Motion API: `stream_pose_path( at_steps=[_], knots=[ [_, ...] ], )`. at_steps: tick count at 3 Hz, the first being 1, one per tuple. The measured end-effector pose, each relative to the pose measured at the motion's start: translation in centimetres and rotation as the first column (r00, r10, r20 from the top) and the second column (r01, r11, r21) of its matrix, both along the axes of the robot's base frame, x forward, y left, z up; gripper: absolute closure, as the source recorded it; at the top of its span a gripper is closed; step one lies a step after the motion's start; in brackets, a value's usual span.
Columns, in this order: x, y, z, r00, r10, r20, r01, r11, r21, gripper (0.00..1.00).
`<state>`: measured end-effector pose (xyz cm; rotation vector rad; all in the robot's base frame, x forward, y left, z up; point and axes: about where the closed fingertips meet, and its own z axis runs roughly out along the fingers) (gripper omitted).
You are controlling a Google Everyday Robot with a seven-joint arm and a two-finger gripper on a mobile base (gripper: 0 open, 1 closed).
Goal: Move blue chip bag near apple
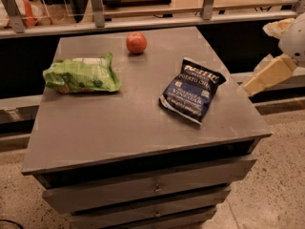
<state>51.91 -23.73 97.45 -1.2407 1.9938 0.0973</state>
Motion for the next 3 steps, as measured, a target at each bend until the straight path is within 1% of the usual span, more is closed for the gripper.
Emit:
stream_pose_path(
  at_steps=[1,2,3],
  knots=[
    [3.9,0.0,-0.3,0.9985,-0.047,0.029,0.044,0.995,0.089,0.00],
    [6.5,0.6,-2.2,0.9960,-0.085,-0.027,0.088,0.986,0.140,0.00],
    [8.1,1.6,-4.6,0.9902,-0.107,-0.090,0.121,0.978,0.169,0.00]
  ],
)
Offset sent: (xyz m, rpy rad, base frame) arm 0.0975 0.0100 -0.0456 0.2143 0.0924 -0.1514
